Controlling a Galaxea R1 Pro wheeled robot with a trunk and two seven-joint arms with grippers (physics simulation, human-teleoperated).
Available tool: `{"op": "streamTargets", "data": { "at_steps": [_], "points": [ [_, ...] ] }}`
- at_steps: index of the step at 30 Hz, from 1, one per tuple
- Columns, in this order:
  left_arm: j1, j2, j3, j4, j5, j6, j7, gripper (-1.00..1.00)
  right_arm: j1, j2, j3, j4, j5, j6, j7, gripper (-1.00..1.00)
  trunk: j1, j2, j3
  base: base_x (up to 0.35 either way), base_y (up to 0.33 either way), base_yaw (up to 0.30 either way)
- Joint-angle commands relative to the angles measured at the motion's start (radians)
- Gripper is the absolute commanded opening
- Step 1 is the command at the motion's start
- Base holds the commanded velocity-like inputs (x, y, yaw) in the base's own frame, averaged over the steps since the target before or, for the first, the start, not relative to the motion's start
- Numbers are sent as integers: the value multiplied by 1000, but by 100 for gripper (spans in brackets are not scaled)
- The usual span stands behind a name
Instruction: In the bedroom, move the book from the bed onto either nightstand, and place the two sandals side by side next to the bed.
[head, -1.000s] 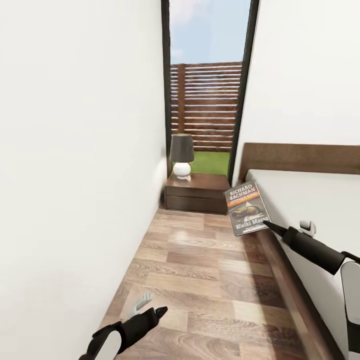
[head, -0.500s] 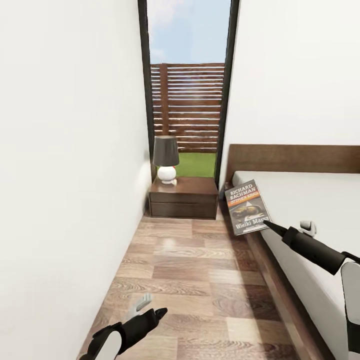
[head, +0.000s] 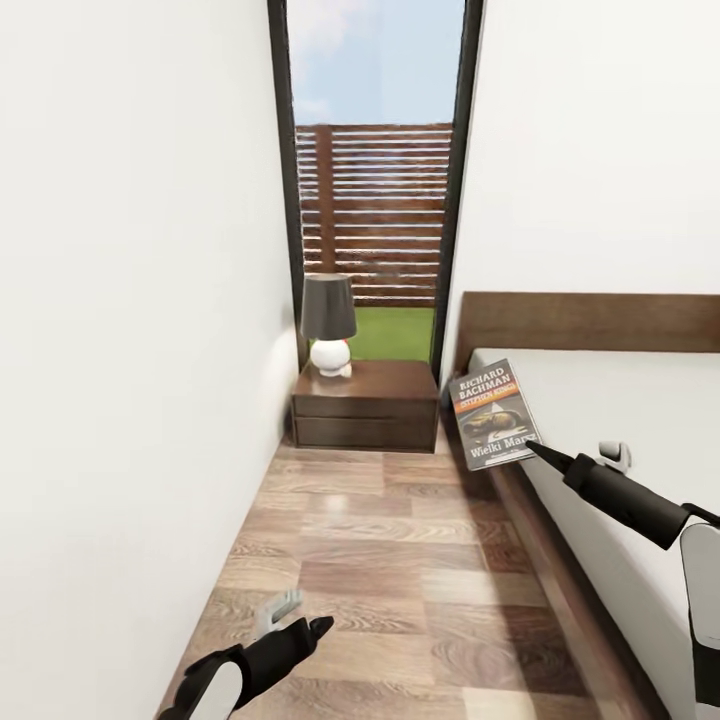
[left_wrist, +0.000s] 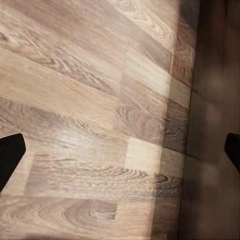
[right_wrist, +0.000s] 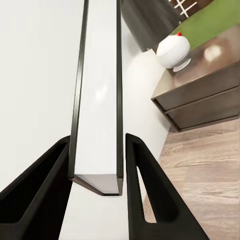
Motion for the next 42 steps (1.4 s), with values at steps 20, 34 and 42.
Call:
{"op": "streamTargets", "data": {
  "at_steps": [20,34,42],
  "points": [
    [9,16,47,-24,12,-20,5,100,-1,3,-1,36,-1,5,4,-100,0,0,1,317,98,-18],
    [11,12,50,-18,13,-34,9,100,-6,4,2,267,0,-159,2,-100,0,0,1,317,53,0],
    [11,11,49,-15,13,-34,10,100,-7,6,3,297,-1,-204,1,-100,0,0,1,326,-106,0]
  ]
}}
